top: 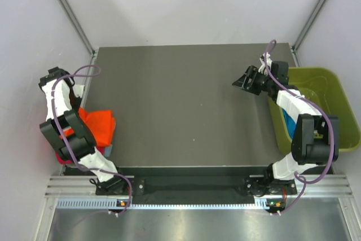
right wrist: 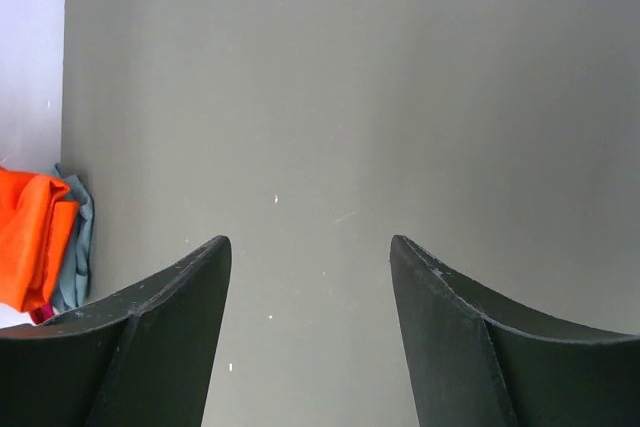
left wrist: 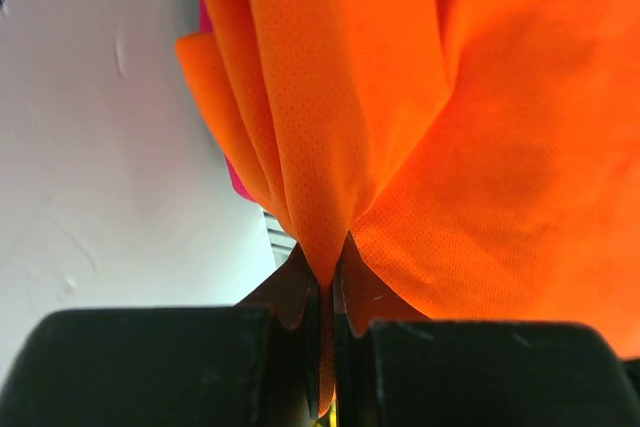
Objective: Fold and stack the t-shirts
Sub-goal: Neatly place the folded tshirt to the corner
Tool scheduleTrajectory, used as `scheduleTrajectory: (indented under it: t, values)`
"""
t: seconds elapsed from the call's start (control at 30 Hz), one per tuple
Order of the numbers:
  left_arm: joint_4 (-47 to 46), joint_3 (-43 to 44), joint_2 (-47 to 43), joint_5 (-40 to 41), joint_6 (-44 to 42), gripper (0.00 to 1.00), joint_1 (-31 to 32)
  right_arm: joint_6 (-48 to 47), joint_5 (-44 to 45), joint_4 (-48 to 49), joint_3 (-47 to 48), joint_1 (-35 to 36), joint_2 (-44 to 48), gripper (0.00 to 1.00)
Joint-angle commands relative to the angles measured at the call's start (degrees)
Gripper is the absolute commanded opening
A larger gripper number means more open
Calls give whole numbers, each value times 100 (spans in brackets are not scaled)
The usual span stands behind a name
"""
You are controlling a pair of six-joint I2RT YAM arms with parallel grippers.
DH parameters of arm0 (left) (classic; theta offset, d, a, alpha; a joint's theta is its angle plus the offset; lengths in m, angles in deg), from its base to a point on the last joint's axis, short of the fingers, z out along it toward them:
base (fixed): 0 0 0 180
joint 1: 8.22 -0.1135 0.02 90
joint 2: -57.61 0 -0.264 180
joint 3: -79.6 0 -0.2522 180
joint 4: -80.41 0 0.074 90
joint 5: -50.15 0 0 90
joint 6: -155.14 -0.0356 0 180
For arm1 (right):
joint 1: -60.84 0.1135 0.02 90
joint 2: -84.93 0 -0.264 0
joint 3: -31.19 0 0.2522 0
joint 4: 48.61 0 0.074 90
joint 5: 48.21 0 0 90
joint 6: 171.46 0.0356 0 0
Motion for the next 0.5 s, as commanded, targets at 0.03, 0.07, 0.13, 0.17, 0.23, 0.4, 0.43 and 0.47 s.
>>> scheduleTrajectory:
  t: [0.03,0.07,0.13,0.17,0.23,0.4,0.43,0.47]
  values:
    - [-232,386,185,180,130,0,-101,-157,-19,166,95,-57,152,65]
    - [-267,386,185,206,138,0,-101,-174,-11,166,104,-65,126,65]
    - [-277,412,238,267,217,0,-101,-175,-2,183,121,-65,108,65]
    - [-181,464,264,241,226,0,-101,-166,-2,192,139,-65,99,65]
    - [-110,491,212,163,235,24,-101,-175,-2,183,165,-65,55,65]
    - [145,736,-349,-276,322,77,-92,-236,-10,122,279,-135,99,65]
    - [215,850,-420,-364,410,78,-74,-254,-10,105,306,-153,117,66]
    - [259,1139,-473,-557,507,79,-57,-323,-2,87,332,-171,178,66]
